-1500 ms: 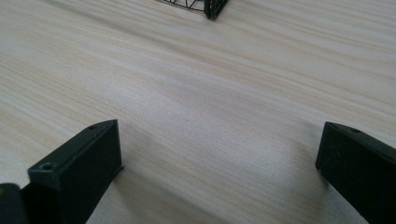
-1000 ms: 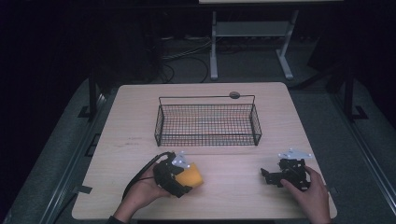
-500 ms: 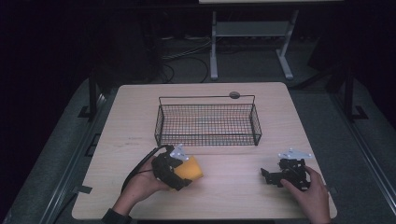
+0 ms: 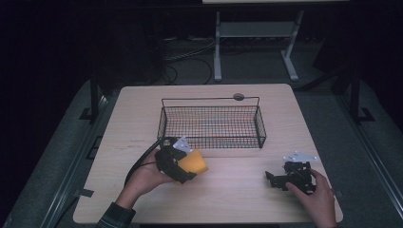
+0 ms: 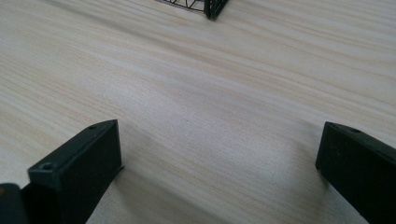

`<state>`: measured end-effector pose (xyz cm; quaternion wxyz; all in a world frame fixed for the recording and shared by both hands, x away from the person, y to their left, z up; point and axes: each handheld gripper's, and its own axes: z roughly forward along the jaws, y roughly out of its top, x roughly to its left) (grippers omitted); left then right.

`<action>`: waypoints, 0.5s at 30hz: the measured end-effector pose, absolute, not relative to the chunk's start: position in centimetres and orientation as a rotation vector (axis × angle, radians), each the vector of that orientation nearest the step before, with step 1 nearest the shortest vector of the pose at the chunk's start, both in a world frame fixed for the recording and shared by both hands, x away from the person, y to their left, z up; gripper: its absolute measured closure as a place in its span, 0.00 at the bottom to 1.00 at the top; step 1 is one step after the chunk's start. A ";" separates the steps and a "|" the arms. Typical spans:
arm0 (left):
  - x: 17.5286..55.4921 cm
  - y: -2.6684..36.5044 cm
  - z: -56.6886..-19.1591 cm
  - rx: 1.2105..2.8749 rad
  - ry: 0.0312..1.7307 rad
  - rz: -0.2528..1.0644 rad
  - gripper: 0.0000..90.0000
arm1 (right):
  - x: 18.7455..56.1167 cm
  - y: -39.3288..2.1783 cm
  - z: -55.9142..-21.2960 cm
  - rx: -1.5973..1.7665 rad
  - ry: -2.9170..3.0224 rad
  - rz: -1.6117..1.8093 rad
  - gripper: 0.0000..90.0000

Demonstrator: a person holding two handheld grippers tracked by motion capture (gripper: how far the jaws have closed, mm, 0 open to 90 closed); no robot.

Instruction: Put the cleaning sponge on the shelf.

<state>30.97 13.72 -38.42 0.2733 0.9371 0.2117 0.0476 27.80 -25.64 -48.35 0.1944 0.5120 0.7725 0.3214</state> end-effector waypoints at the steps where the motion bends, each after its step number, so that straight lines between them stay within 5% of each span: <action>1: 31.0 13.7 -38.4 2.521 0.570 0.128 0.25 | 27.8 -25.6 -48.4 1.436 2.166 0.901 0.00; 15: 32.9 13.4 -36.9 2.494 0.573 0.150 0.25 | 27.8 -25.6 -48.3 1.436 2.167 0.902 0.00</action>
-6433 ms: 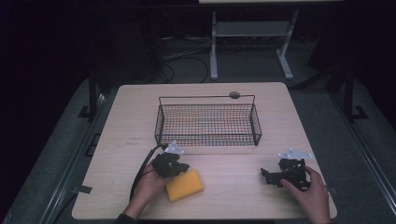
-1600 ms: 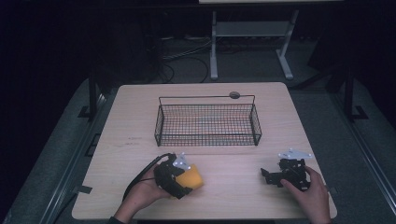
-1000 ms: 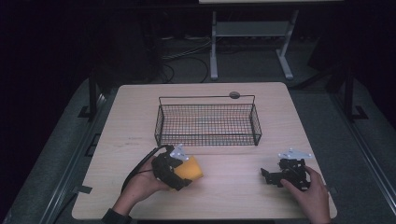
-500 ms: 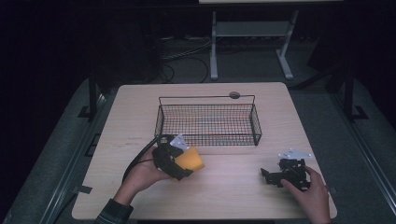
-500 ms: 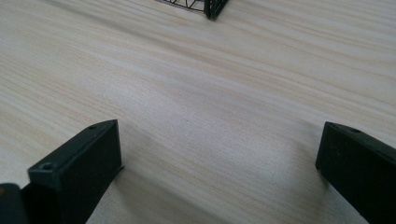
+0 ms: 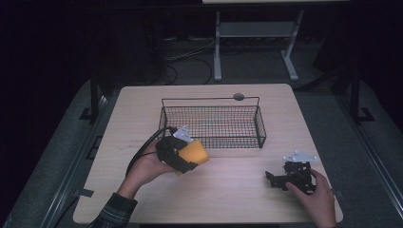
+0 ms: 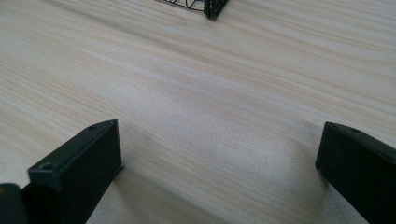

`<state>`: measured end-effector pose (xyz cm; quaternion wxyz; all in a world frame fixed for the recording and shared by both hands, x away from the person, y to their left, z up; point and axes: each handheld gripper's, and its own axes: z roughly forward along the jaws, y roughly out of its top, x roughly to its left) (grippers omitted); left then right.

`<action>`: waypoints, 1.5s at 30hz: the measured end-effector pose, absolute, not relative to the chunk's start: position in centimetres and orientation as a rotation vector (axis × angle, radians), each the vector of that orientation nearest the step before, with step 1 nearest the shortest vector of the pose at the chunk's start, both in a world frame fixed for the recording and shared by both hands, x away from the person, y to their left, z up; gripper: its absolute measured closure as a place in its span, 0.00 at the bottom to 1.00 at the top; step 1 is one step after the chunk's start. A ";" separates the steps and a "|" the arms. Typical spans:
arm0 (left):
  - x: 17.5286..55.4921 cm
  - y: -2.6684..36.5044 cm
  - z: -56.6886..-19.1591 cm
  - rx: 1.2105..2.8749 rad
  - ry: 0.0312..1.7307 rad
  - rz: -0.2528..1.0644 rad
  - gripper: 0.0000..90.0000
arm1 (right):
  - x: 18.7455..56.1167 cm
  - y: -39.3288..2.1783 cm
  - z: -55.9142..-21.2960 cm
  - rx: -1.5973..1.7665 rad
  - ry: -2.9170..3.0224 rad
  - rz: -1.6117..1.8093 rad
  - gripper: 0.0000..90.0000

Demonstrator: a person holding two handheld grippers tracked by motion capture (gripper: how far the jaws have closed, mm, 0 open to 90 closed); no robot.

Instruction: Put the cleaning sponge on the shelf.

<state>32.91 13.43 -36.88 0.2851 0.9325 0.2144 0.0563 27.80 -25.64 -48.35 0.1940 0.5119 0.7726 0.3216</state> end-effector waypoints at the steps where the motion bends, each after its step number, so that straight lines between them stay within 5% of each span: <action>1: 33.0 13.4 -36.8 2.488 0.577 0.150 0.25 | 27.8 -25.6 -48.3 1.437 2.167 0.902 0.00; 45: 41.8 14.6 -34.4 2.395 0.800 0.293 0.25 | 27.8 -25.6 -48.3 1.437 2.166 0.901 0.00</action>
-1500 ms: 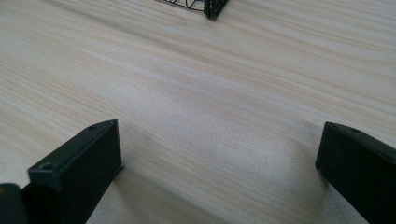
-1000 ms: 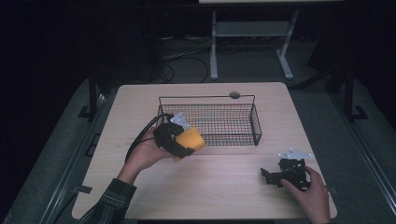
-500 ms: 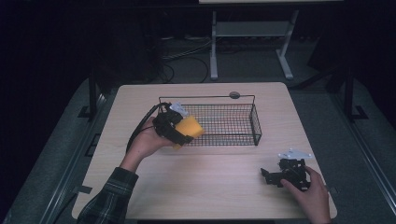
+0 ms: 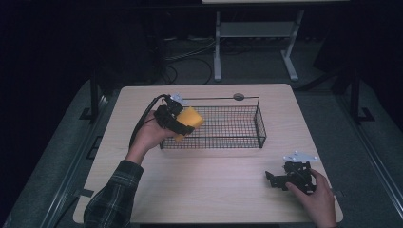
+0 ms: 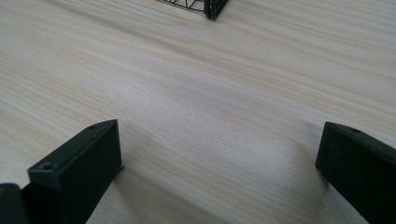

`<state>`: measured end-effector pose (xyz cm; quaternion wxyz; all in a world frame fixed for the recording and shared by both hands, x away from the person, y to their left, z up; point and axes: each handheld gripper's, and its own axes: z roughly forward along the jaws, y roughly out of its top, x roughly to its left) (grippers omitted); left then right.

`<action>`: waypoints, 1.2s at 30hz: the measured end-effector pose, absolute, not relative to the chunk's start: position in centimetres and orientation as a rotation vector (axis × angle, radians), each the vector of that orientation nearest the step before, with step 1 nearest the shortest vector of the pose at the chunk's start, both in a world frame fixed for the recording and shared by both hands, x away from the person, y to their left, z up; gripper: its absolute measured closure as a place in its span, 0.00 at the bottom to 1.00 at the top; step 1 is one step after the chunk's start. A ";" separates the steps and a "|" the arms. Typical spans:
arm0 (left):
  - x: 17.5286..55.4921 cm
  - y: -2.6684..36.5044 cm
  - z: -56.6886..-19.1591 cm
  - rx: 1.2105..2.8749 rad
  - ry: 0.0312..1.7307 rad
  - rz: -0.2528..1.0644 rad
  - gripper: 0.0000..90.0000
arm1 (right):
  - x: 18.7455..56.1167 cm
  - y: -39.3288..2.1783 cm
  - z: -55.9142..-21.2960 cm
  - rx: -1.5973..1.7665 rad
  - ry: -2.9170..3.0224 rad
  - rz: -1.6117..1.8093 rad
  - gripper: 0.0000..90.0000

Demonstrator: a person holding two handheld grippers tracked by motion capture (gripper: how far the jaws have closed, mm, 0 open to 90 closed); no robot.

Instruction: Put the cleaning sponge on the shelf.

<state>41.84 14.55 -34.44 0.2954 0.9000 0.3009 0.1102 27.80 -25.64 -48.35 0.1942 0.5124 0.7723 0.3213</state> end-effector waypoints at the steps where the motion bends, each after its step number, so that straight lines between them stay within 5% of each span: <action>1: 42.1 14.6 -34.5 2.384 0.814 0.294 0.25 | 27.8 -25.6 -48.4 1.437 2.166 0.901 0.00; 36: 46.7 15.6 -39.1 2.395 1.017 0.312 0.25 | 27.8 -25.6 -48.4 1.436 2.166 0.901 0.00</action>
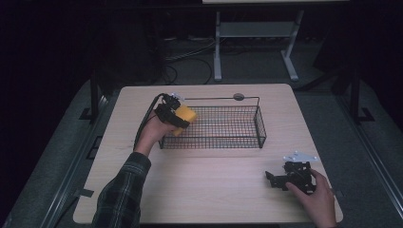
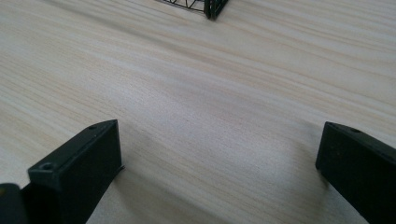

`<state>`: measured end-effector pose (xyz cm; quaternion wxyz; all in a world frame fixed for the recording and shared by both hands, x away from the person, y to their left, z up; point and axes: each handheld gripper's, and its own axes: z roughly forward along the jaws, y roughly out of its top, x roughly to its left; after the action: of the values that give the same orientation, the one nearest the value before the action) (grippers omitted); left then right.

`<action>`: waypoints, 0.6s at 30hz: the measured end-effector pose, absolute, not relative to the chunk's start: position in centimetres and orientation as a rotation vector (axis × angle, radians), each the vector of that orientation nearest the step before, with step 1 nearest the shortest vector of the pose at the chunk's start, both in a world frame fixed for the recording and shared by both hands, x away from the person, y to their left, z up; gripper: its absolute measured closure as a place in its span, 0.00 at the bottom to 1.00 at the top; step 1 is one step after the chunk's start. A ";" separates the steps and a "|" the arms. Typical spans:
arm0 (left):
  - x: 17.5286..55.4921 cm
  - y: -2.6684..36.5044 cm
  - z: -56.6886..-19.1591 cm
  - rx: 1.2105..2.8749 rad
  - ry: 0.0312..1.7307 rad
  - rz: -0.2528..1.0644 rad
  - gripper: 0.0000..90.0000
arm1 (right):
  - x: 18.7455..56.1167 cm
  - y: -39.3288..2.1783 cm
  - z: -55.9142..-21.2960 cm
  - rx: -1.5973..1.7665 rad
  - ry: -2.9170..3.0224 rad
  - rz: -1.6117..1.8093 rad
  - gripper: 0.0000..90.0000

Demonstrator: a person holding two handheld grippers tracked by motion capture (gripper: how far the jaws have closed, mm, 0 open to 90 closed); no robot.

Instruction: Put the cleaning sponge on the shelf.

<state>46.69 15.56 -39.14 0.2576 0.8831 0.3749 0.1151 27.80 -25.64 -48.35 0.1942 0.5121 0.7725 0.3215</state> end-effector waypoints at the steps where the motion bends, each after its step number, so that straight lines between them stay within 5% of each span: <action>1: 46.8 15.6 -39.3 2.408 1.017 0.311 0.25 | 27.8 -25.6 -48.4 1.436 2.166 0.901 0.00; 18: 47.5 15.3 -40.8 2.446 1.051 0.281 0.25 | 27.8 -25.6 -48.4 1.436 2.166 0.901 0.00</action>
<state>47.48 15.30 -40.76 0.2305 0.8891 0.3819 0.1021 27.80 -25.64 -48.35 0.1943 0.5121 0.7725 0.3214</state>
